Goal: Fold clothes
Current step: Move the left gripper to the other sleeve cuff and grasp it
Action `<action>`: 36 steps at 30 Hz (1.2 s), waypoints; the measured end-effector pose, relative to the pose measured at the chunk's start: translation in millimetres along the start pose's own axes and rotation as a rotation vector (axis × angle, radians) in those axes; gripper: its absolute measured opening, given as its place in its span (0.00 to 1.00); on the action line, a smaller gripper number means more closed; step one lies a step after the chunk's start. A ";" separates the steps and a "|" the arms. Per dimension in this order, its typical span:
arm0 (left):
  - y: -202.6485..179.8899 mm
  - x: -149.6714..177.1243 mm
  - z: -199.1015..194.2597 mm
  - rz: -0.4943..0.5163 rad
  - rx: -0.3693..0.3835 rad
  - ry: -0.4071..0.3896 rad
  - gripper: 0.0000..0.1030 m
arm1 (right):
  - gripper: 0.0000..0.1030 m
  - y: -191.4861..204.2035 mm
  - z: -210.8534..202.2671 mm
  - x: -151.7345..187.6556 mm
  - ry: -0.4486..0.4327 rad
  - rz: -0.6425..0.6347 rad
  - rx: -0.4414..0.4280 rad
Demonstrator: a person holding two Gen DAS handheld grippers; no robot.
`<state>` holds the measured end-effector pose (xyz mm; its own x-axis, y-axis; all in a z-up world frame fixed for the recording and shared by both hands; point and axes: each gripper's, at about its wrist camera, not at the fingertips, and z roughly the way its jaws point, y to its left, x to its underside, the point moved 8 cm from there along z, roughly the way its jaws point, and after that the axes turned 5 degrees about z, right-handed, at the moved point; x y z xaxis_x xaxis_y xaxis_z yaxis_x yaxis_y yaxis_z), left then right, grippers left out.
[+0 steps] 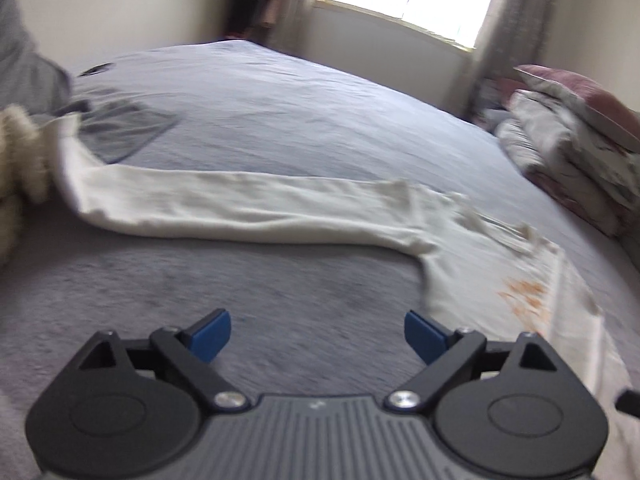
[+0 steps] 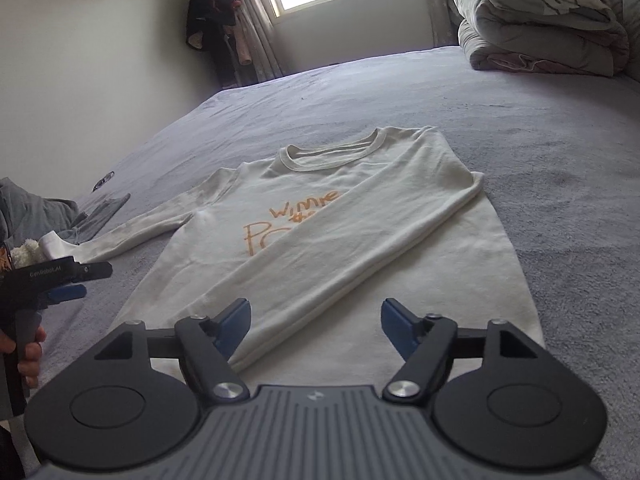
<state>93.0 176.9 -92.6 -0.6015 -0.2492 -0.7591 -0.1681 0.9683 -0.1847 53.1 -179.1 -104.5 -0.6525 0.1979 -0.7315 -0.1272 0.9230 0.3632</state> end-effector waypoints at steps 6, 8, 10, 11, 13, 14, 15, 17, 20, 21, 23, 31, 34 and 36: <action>24.4 -4.7 6.1 -0.042 -0.087 0.000 0.94 | 0.73 -3.1 7.8 4.5 0.034 0.009 0.004; 29.8 -6.3 8.0 -0.048 -0.108 -0.002 0.95 | 0.73 -1.1 9.5 6.2 0.042 0.001 0.002; 34.1 -7.6 10.0 -0.054 -0.122 -0.003 0.95 | 0.73 1.3 9.9 7.0 0.046 -0.011 0.002; 35.8 -8.5 11.0 -0.056 -0.130 -0.004 0.95 | 0.73 2.1 9.6 7.2 0.049 -0.013 -0.002; 38.4 -10.7 12.6 -0.056 -0.146 -0.008 0.95 | 0.74 3.3 8.7 7.5 0.054 -0.014 -0.010; 40.0 -11.7 13.6 -0.057 -0.155 -0.011 0.95 | 0.74 3.4 8.4 7.7 0.055 -0.014 -0.012; 42.0 -12.8 14.7 -0.059 -0.163 -0.013 0.95 | 0.74 3.4 8.4 7.8 0.057 -0.015 -0.012; 46.8 -14.8 16.7 -0.067 -0.184 -0.020 0.95 | 0.74 3.3 8.4 7.9 0.059 -0.015 -0.012; 55.9 -17.9 19.7 -0.091 -0.219 -0.035 0.95 | 0.74 3.1 7.9 7.9 0.062 -0.013 -0.013; 58.7 -18.9 20.7 -0.096 -0.232 -0.040 0.95 | 0.74 3.0 7.7 8.2 0.062 -0.013 -0.013; 63.7 -20.7 22.9 -0.100 -0.259 -0.054 0.95 | 0.74 3.4 7.9 8.5 0.063 -0.015 -0.010; 89.5 -32.1 27.8 -0.181 -0.369 -0.107 0.93 | 0.74 4.8 6.1 9.7 0.069 -0.018 -0.009; 102.9 -37.5 25.4 -0.265 -0.395 -0.138 0.84 | 0.74 6.6 5.0 10.7 0.072 -0.012 -0.015; 112.7 -40.4 21.3 -0.334 -0.404 -0.161 0.73 | 0.74 7.9 3.7 11.6 0.071 0.001 -0.021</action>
<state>115.0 296.5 -96.1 -0.3425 -0.5057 -0.7918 -0.6353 0.7456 -0.2014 47.3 -168.3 -112.2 -0.7041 0.1741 -0.6884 -0.1417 0.9155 0.3765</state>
